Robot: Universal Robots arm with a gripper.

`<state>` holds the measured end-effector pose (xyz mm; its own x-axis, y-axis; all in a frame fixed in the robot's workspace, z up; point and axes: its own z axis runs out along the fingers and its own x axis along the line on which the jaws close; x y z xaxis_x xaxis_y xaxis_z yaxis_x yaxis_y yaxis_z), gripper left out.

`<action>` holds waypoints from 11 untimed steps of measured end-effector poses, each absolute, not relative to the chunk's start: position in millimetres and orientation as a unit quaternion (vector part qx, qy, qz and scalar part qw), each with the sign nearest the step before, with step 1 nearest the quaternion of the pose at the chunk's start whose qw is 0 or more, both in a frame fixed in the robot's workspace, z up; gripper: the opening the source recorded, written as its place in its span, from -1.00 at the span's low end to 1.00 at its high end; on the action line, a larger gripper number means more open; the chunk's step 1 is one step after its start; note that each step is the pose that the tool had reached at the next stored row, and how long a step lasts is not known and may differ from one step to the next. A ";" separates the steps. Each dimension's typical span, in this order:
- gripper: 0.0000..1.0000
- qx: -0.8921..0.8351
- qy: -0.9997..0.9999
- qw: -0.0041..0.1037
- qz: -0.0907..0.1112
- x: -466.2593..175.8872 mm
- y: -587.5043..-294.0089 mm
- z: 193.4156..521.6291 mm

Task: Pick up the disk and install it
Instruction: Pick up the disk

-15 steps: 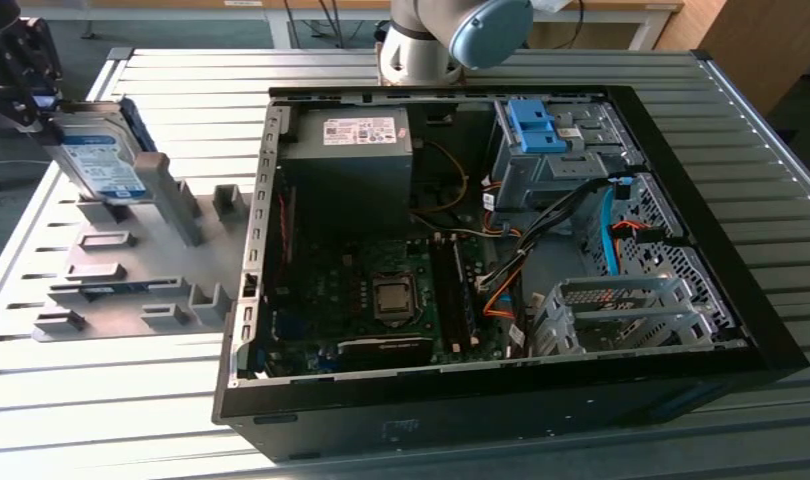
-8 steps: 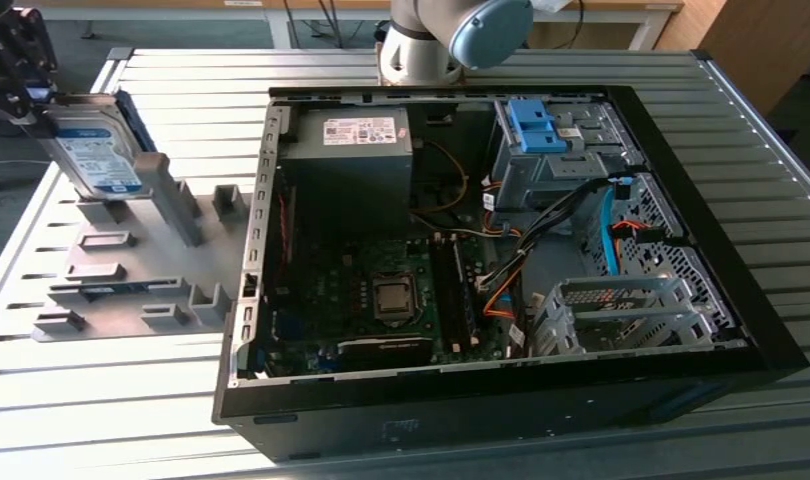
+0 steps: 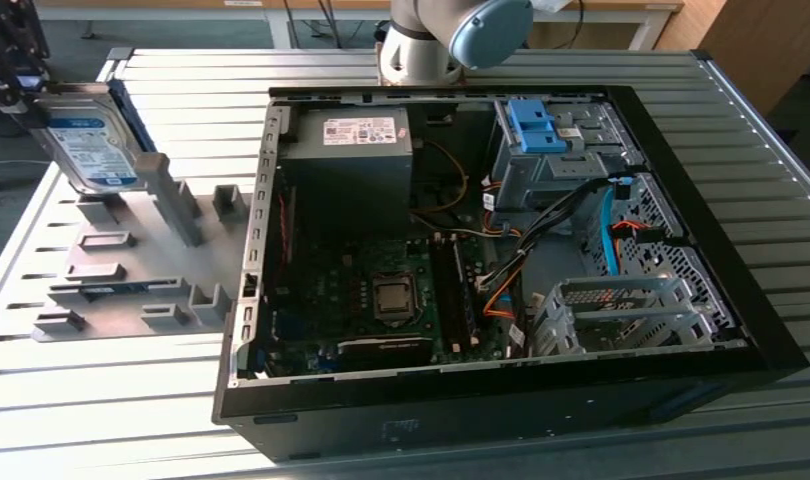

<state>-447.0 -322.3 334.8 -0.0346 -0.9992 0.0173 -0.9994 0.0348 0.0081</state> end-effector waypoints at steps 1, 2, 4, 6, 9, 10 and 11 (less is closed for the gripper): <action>-0.27 0.695 -0.719 0.009 0.003 -447.0 -322.3 336.5; -0.27 0.695 -0.719 0.009 0.003 -447.0 -322.3 338.0; -0.27 0.695 -0.719 0.009 0.003 -447.0 -322.3 340.9; -0.27 0.695 -0.719 0.010 0.004 -447.0 -322.3 343.7; -0.27 0.695 -0.719 0.010 0.004 -447.0 -322.3 347.7; -0.27 0.695 -0.719 0.010 0.004 -447.0 -322.2 349.1; -0.27 0.695 -0.719 0.010 0.004 -447.0 -322.2 350.3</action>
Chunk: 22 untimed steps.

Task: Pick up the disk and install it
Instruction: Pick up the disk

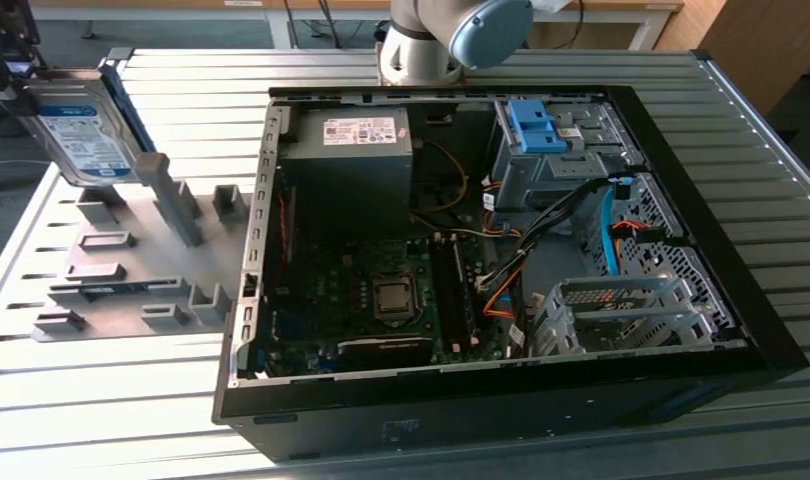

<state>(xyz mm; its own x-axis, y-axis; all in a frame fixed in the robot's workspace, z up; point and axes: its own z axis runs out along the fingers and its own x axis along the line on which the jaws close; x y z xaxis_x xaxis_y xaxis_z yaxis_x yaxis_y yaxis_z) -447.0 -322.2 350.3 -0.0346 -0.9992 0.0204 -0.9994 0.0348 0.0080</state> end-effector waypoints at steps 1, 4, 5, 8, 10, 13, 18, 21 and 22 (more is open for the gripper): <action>-0.27 0.695 -0.719 0.010 0.004 -447.0 -322.2 351.1; -0.27 0.695 -0.719 0.010 0.005 -447.0 -322.2 351.2; -0.27 0.695 -0.719 0.011 0.005 -447.0 -322.2 351.4; -0.27 0.695 -0.719 0.011 0.005 -447.0 -322.2 351.5; -0.27 0.695 -0.719 0.011 0.005 -447.0 -322.2 352.1; -0.27 0.695 -0.719 0.011 0.005 -447.0 -322.2 353.3; -0.27 0.695 -0.719 0.011 0.005 -447.0 -322.2 356.0; -0.27 0.695 -0.719 0.011 0.005 -447.0 -322.2 357.0; -0.27 0.695 -0.719 0.011 0.005 -447.0 -322.2 357.3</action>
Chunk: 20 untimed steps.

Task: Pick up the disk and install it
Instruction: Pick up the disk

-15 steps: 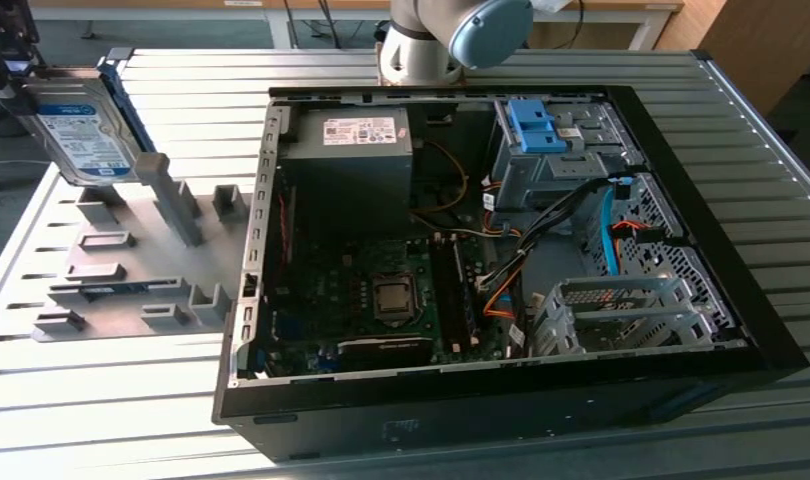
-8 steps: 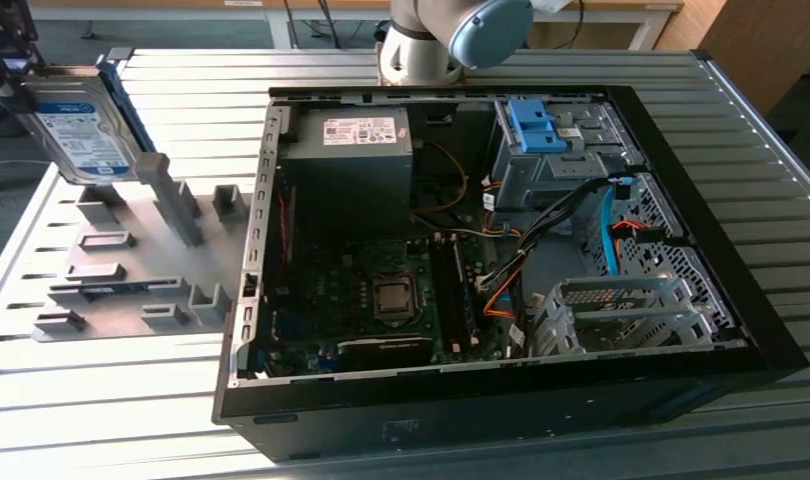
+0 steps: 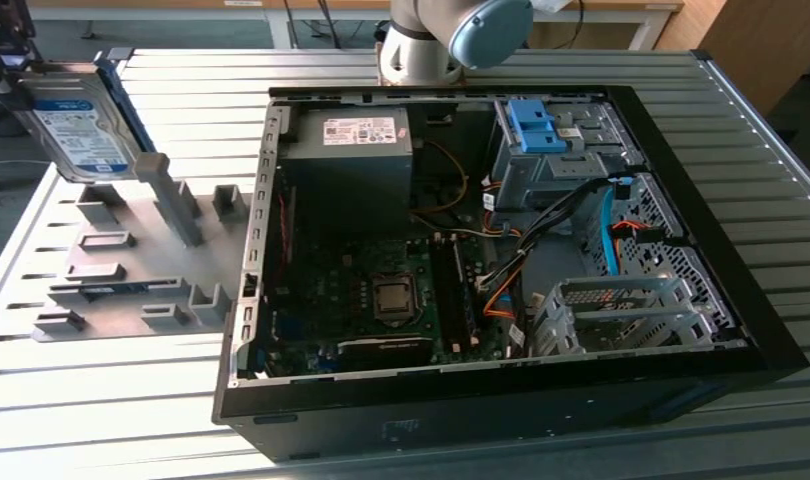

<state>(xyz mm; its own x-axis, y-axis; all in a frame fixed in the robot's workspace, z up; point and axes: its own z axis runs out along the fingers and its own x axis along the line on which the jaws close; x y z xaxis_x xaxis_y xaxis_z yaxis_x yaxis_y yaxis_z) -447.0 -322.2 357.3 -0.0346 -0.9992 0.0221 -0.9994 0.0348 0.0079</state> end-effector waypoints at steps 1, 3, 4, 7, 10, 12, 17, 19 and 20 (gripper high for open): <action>-0.27 0.695 -0.719 0.011 0.005 -447.0 -322.2 357.7; -0.27 0.695 -0.719 0.011 0.005 -447.0 -322.2 358.2; -0.27 0.695 -0.719 0.011 0.005 -447.0 -322.2 358.6; -0.27 0.695 -0.719 0.011 0.005 -447.0 -322.2 359.7; -0.27 0.695 -0.719 0.011 0.005 -447.0 -322.2 360.9; -0.27 0.695 -0.719 0.011 0.005 -447.0 -322.2 361.7; -0.27 0.695 -0.719 0.011 0.005 -447.0 -322.2 363.7; -0.27 0.695 -0.719 0.011 0.005 -447.0 -322.2 364.6; -0.27 0.695 -0.719 0.011 0.005 -447.0 -322.2 365.1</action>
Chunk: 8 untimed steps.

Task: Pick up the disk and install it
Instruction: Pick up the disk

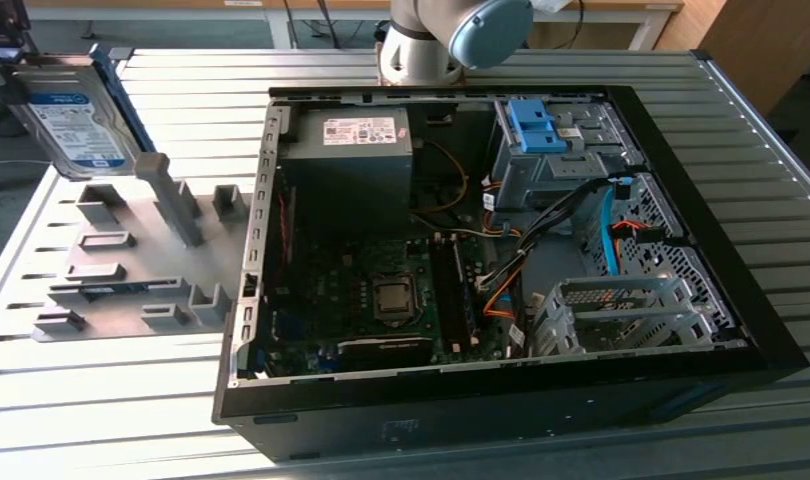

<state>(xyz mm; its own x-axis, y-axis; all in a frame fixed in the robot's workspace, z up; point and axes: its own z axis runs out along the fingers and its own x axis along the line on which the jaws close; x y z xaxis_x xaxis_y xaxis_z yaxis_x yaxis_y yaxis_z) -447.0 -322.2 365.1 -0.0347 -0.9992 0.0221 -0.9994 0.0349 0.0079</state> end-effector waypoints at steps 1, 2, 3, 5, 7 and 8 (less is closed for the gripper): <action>-0.27 0.695 -0.719 0.011 0.005 -447.0 -322.2 365.5; -0.27 0.695 -0.719 0.011 0.005 -447.0 -322.2 365.9; -0.27 0.695 -0.719 0.011 0.005 -447.0 -322.2 366.3; -0.27 0.695 -0.719 0.011 0.005 -447.0 -322.2 367.2; -0.27 0.695 -0.719 0.011 0.005 -447.0 -322.2 367.9; -0.27 0.695 -0.719 0.011 0.005 -447.0 -322.2 368.3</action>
<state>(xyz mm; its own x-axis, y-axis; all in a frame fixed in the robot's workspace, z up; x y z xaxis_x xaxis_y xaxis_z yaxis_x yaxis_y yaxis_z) -447.0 -322.2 368.3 -0.0346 -0.9992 0.0221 -0.9994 0.0348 0.0079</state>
